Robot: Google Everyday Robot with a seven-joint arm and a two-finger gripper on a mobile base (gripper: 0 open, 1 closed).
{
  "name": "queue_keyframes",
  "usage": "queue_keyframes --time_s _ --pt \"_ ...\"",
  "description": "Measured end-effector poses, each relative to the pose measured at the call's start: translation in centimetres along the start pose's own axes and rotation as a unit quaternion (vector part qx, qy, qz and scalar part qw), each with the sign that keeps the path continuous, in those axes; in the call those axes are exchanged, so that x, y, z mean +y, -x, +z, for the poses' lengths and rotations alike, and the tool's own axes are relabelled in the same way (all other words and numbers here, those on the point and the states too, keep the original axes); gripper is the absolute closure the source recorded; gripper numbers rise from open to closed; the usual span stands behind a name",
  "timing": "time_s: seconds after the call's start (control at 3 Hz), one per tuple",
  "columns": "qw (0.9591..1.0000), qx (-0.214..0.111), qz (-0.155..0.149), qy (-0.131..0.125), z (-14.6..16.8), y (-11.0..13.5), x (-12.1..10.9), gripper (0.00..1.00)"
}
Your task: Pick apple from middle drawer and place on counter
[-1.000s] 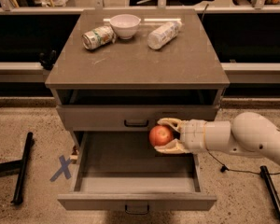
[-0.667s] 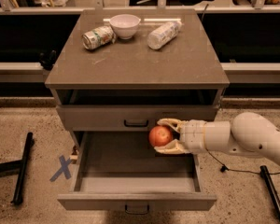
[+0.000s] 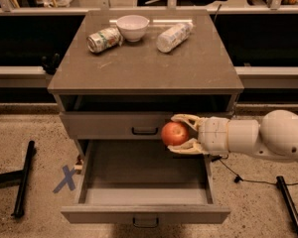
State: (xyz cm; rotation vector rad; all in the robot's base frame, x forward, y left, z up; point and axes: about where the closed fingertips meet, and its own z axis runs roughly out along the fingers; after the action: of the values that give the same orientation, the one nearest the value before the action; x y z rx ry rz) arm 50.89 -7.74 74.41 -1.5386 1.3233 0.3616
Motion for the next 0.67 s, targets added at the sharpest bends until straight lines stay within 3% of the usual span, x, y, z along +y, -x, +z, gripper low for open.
queue_keyframes --time_s 0.67 --pt "0.9971 -0.022 -0.068 -0.023 -2.7 5.7 -4.7 1.00"
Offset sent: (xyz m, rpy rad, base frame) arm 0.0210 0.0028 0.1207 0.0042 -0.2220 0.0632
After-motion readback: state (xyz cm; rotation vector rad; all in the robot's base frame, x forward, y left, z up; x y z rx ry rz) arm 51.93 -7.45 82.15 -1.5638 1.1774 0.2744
